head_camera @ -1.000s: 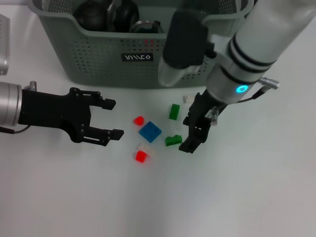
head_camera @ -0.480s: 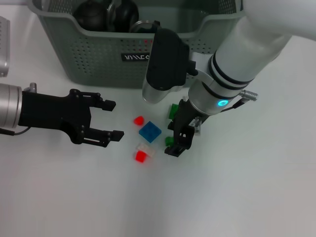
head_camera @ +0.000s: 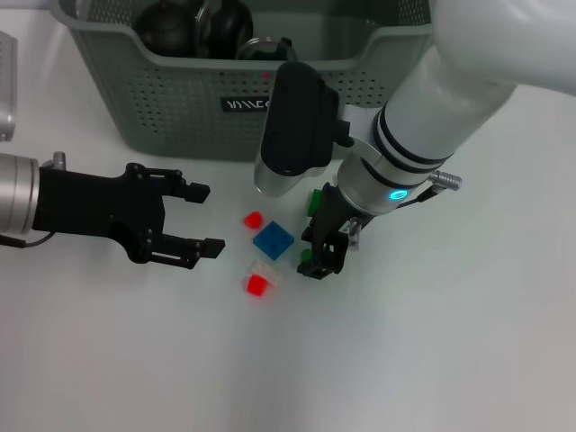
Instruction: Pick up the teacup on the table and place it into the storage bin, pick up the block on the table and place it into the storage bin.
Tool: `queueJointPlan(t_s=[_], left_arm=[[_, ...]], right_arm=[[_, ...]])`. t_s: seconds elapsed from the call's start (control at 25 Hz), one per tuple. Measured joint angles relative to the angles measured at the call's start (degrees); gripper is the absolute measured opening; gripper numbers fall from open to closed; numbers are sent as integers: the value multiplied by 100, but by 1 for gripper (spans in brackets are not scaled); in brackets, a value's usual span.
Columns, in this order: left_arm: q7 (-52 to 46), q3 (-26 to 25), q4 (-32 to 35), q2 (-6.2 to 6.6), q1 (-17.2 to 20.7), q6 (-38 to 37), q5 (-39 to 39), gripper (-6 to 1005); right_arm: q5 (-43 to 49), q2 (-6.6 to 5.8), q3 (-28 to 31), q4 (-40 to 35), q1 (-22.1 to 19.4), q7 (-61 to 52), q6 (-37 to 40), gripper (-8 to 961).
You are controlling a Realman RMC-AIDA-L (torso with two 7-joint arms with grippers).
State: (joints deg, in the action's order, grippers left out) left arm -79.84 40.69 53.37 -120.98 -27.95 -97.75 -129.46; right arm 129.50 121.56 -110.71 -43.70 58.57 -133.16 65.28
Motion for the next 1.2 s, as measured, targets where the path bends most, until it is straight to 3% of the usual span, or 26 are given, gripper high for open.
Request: queueJointPlan(t_s=[0.28,0.48,0.76,0.88,0.96,1.04,1.2], left_arm=[[-5,0,-2,4,0,2,0,796],[-6,-7,-2,5,0,3,0,796],[-6,-106,0,21,6,-14,-1,795],[-6,-153,15,32,15,-53,-17,795],[-8,-160,32,34,34,-66,-23,795],[-11,-159,39,34,59,-71,-22,795],[-13,-162,42,33,86,-76,-7,795]], right_arm=[[-4,-4,-7,41,-6,0,-18,458],[12,-26,-14,39,-11,3,4,317],[94,-102,61,-500,-90,-137,319,222],[371,-143,607,-1158,-230,-216,967,181],[869,-129,1496,-2030,-334,-248,2031,167],[968,-131,1797,-2337,-333,-286,2429,166],[1100,-148,2933,-3242,-79,-402,3691,167]])
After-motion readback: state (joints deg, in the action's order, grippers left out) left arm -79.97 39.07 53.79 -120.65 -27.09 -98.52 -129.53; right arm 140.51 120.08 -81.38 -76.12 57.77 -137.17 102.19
